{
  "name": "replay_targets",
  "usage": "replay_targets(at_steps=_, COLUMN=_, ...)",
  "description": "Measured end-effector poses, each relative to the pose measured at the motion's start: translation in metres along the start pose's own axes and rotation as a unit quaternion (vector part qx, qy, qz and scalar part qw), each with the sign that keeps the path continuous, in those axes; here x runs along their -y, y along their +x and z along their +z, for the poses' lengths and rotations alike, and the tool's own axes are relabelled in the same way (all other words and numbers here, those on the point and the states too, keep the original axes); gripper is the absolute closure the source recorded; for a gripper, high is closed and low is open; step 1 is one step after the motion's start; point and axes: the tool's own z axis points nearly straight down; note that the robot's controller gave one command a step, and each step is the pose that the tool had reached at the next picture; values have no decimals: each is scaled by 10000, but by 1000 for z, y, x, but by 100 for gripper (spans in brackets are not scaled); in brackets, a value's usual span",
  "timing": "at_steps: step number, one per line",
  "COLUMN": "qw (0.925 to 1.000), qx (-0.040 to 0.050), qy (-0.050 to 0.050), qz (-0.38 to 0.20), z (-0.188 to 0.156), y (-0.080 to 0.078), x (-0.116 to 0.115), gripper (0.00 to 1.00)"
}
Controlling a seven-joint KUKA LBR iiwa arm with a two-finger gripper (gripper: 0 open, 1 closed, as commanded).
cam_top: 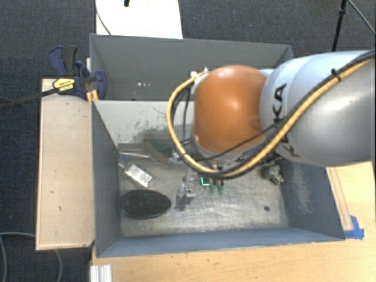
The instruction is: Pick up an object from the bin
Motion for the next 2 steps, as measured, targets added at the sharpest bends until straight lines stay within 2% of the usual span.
replay_targets(at_steps=1, qw=9915, qx=38, qy=-6, qz=-1303, z=146, y=6, x=-64, gripper=0)
replay_targets(at_steps=2, qw=9920, qx=38, qy=-8, qz=-1262, z=144, y=6, x=-64, gripper=100)
